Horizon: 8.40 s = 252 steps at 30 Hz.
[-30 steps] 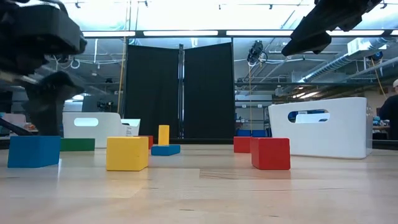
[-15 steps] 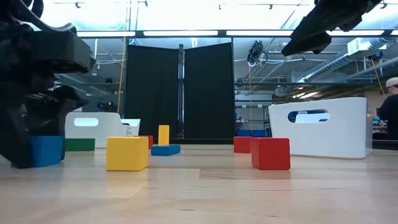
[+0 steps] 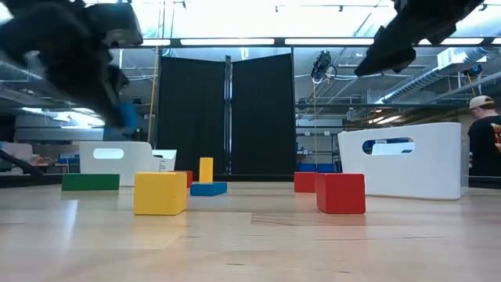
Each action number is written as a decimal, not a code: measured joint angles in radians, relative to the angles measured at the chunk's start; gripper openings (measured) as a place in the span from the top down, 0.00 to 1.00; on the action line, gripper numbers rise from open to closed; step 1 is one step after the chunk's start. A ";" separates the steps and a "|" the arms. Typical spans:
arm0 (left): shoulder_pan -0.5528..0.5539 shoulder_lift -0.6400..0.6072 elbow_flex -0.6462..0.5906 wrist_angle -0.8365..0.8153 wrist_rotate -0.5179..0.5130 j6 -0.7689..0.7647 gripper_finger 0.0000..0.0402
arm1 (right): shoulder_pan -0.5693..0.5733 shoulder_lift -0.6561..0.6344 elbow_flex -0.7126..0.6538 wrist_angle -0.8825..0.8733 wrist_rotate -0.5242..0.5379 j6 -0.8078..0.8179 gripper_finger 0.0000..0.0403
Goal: Sort blocks by size
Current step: Put the left blue square block into the left white bin, then put the right green rectangle block into the right white bin, then put the right yellow square block into the left white bin, then put the right blue rectangle block into the right white bin
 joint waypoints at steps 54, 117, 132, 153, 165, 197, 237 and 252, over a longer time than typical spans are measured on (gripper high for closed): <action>0.555 -0.080 0.002 -0.044 0.298 0.258 0.40 | -0.735 0.310 0.274 -0.296 -0.210 -0.554 0.45; 0.109 -0.353 0.002 -0.273 0.030 -0.267 0.44 | -0.398 0.121 0.292 -0.582 -0.276 -0.423 0.83; 0.109 -0.040 0.002 0.120 0.211 -0.020 0.44 | -0.300 0.021 0.076 -0.708 -0.176 0.031 0.74; -0.047 0.334 0.068 0.513 0.247 0.290 0.16 | -0.242 0.021 0.076 -0.479 -0.144 0.009 0.28; -0.046 0.470 0.078 0.590 0.206 0.259 0.11 | -0.175 0.021 0.076 -0.249 -0.106 -0.065 0.36; 0.092 0.048 0.102 0.051 -0.163 0.192 0.66 | -0.157 0.022 0.076 0.049 0.063 -0.143 0.39; 1.067 -0.242 -0.153 -0.066 0.323 0.284 0.26 | -0.212 0.490 0.447 0.114 0.059 -0.296 0.39; 0.839 -0.408 -0.153 -0.008 0.326 0.238 0.25 | -0.329 0.812 0.853 -0.347 -0.206 -0.598 0.32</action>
